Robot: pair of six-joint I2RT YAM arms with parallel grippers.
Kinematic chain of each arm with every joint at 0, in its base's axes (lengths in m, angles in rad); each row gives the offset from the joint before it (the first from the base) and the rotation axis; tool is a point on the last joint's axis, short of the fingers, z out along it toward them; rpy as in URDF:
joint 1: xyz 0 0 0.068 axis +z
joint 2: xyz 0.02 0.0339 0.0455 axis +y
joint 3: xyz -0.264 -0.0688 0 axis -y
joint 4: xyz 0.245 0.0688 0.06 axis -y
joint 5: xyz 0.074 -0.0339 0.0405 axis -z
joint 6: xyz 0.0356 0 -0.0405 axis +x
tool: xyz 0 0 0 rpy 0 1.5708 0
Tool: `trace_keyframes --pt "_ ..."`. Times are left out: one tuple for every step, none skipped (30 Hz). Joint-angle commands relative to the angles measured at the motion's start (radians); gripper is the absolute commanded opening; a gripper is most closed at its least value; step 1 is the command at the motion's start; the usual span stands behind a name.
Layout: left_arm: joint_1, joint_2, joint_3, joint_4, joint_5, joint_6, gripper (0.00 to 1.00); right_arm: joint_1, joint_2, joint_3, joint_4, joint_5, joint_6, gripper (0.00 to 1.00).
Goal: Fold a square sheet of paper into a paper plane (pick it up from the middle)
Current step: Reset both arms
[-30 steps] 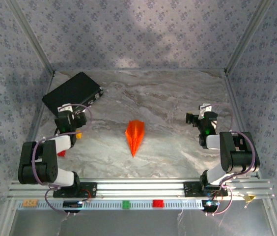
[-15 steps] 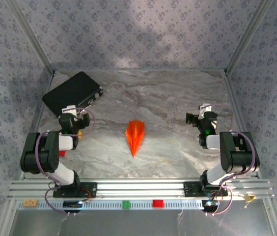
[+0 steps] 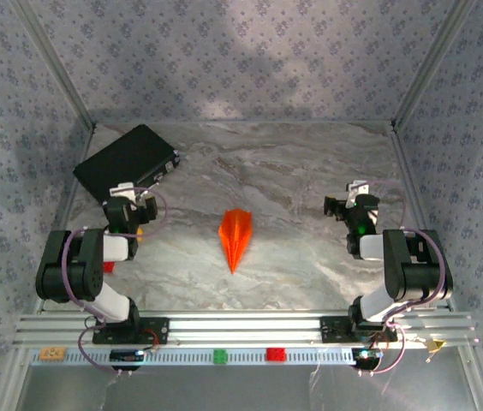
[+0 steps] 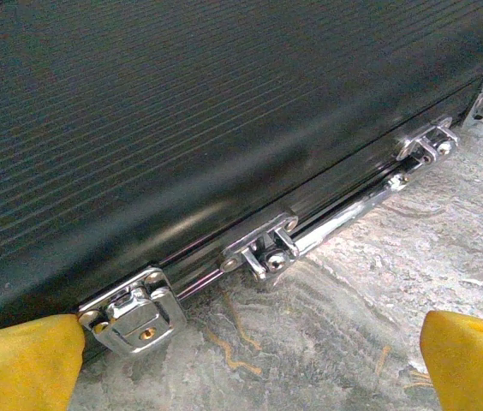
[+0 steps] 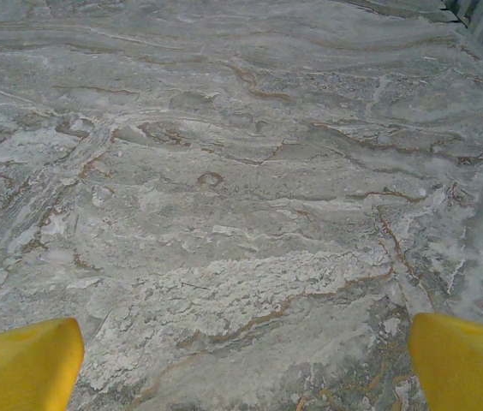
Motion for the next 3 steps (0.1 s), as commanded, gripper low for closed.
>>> trace_keyframes --pt "-0.009 -0.005 0.031 0.032 0.015 0.019 1.00 -0.003 -0.005 0.018 0.006 0.005 -0.008 0.99" --pt "-0.009 -0.006 0.031 0.032 0.015 0.019 1.00 -0.003 -0.006 0.018 0.007 0.006 -0.008 0.99" --pt "-0.009 -0.007 0.031 0.031 0.016 0.019 1.00 -0.003 -0.007 0.016 0.009 0.006 -0.009 0.99"
